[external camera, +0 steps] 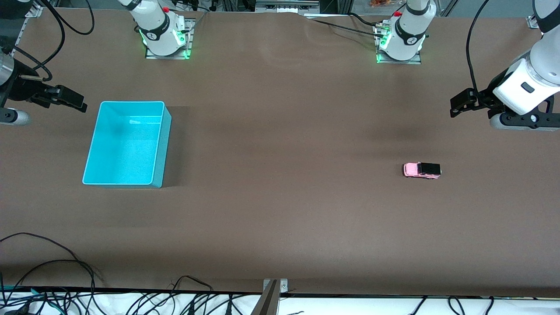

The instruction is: Wind and store pink jeep toy

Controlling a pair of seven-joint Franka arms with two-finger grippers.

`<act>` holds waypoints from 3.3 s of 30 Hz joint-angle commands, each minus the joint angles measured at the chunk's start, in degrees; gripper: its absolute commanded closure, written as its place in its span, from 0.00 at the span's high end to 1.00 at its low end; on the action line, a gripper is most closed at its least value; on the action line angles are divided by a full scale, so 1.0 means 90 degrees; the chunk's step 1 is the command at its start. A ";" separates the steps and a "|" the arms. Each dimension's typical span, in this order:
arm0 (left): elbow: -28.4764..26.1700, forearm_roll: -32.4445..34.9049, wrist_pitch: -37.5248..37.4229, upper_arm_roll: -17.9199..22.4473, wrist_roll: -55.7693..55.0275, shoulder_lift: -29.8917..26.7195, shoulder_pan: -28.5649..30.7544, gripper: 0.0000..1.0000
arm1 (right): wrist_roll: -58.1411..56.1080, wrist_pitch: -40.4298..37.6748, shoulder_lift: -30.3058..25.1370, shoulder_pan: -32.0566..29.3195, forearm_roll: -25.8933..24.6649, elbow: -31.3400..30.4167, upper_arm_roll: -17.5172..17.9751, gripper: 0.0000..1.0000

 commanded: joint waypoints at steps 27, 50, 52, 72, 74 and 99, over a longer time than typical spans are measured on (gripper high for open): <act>0.0220 0.0110 -0.0168 -0.0008 0.0132 0.0086 0.0012 1.00 | -0.0073 -0.0071 -0.0068 -0.0026 0.0097 -0.0001 0.0011 1.00; 0.0220 0.0139 -0.0110 0.0021 0.2952 0.0505 0.0480 1.00 | -0.0073 -0.0090 -0.0068 -0.0026 0.0087 -0.0001 0.0011 1.00; 0.0210 0.0140 -0.0051 0.0021 0.3842 0.0730 0.0559 1.00 | -0.0073 -0.0090 -0.0068 -0.0026 0.0088 -0.0001 0.0011 1.00; -0.0482 0.0159 0.1471 0.0021 0.7064 0.1550 0.1008 1.00 | -0.0073 -0.0090 -0.0068 -0.0026 0.0088 -0.0010 0.0011 1.00; -0.0697 0.0159 0.1774 0.0021 0.7231 0.1628 0.1018 1.00 | -0.0073 -0.0090 -0.0068 -0.0026 0.0097 -0.0010 0.0011 1.00; -0.3071 0.0149 0.5661 -0.0018 0.9993 0.2322 0.0988 1.00 | -0.0063 -0.0090 -0.0068 -0.0026 0.0097 -0.0001 0.0011 1.00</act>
